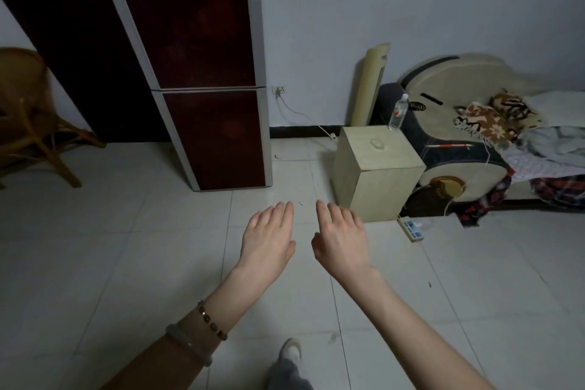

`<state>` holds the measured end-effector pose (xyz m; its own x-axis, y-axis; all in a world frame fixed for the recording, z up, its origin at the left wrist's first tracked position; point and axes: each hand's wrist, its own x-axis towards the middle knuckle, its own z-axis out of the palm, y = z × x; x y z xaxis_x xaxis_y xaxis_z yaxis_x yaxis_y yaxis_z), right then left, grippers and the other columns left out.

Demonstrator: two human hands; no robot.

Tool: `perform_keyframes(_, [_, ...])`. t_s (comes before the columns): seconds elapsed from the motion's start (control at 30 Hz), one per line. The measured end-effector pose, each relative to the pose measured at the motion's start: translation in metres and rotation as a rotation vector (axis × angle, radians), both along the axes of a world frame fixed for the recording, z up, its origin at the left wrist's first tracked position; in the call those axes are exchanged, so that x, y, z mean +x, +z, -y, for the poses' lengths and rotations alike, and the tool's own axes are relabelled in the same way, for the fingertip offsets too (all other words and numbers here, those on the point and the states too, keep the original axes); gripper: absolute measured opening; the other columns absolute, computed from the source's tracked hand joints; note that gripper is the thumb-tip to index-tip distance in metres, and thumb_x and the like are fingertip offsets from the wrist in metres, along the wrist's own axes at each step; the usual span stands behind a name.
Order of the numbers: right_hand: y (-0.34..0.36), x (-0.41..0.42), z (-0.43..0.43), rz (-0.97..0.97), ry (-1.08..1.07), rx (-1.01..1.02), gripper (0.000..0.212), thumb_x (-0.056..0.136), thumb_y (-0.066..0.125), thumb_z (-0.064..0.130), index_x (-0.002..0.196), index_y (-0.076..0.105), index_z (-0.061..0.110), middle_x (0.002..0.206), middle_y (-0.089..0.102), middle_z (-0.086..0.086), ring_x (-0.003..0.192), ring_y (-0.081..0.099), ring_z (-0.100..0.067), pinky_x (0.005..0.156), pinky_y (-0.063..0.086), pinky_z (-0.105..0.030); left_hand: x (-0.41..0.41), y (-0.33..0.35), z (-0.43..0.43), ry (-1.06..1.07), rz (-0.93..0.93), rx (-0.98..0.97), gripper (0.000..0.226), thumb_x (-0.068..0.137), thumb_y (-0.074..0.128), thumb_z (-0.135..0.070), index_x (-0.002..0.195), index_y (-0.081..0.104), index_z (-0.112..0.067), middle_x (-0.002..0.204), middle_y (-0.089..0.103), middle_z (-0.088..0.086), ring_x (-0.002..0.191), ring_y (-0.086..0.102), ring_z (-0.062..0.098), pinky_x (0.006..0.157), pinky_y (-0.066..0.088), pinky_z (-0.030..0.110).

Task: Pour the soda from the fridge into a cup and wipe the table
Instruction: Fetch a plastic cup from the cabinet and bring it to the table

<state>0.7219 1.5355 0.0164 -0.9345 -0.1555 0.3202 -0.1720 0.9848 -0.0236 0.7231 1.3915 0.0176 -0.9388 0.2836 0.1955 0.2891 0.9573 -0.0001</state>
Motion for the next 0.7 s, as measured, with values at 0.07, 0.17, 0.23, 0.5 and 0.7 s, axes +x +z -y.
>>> perform_keyframes(0.07, [0.0, -0.041, 0.002, -0.034, 0.012, -0.004, 0.067, 0.051, 0.076, 0.022, 0.113, 0.06, 0.004, 0.092, 0.065, -0.01, 0.084, 0.064, -0.029, 0.088, 0.049, -0.045, -0.04, 0.006, 0.003, 0.008, -0.015, 0.01, 0.075, 0.079, 0.068, -0.034, 0.141, 0.037, -0.006, 0.136, 0.051, 0.009, 0.122, 0.051, 0.024, 0.102, 0.039, 0.035])
perform_keyframes(0.17, [0.002, -0.101, 0.0, -0.081, 0.032, -0.024, 0.065, 0.054, 0.073, 0.021, 0.115, 0.057, 0.004, 0.098, 0.064, -0.012, 0.09, 0.062, -0.03, 0.089, 0.048, -0.044, -0.103, 0.004, 0.008, -0.017, -0.113, -0.015, 0.076, 0.068, 0.079, -0.035, 0.131, 0.051, -0.005, 0.125, 0.061, 0.01, 0.112, 0.059, 0.025, 0.095, 0.046, 0.036])
perform_keyframes(0.23, [0.003, -0.138, -0.003, -0.1, 0.052, -0.027, 0.064, 0.057, 0.07, 0.019, 0.117, 0.055, 0.003, 0.103, 0.063, -0.014, 0.095, 0.06, -0.032, 0.087, 0.049, -0.042, -0.142, 0.005, 0.008, -0.042, -0.165, -0.015, 0.075, 0.063, 0.082, -0.033, 0.126, 0.055, -0.003, 0.122, 0.062, 0.012, 0.11, 0.061, 0.026, 0.094, 0.047, 0.039])
perform_keyframes(0.5, [0.012, -0.283, -0.019, -0.1, -0.008, 0.025, 0.067, 0.062, 0.066, 0.017, 0.124, 0.052, -0.002, 0.118, 0.059, -0.02, 0.11, 0.056, -0.035, 0.091, 0.047, -0.042, -0.292, 0.009, -0.007, -0.067, -0.187, -0.052, 0.08, 0.068, 0.075, -0.035, 0.134, 0.046, -0.001, 0.131, 0.055, 0.014, 0.121, 0.053, 0.027, 0.104, 0.039, 0.041])
perform_keyframes(0.7, [0.015, -0.38, -0.029, -0.082, -0.113, 0.04, 0.065, 0.061, 0.063, 0.016, 0.122, 0.054, -0.004, 0.119, 0.06, -0.021, 0.113, 0.056, -0.035, 0.09, 0.049, -0.043, -0.401, 0.013, -0.019, -0.098, -0.183, -0.082, 0.081, 0.07, 0.073, -0.035, 0.137, 0.043, -0.001, 0.134, 0.053, 0.014, 0.124, 0.051, 0.027, 0.107, 0.036, 0.041])
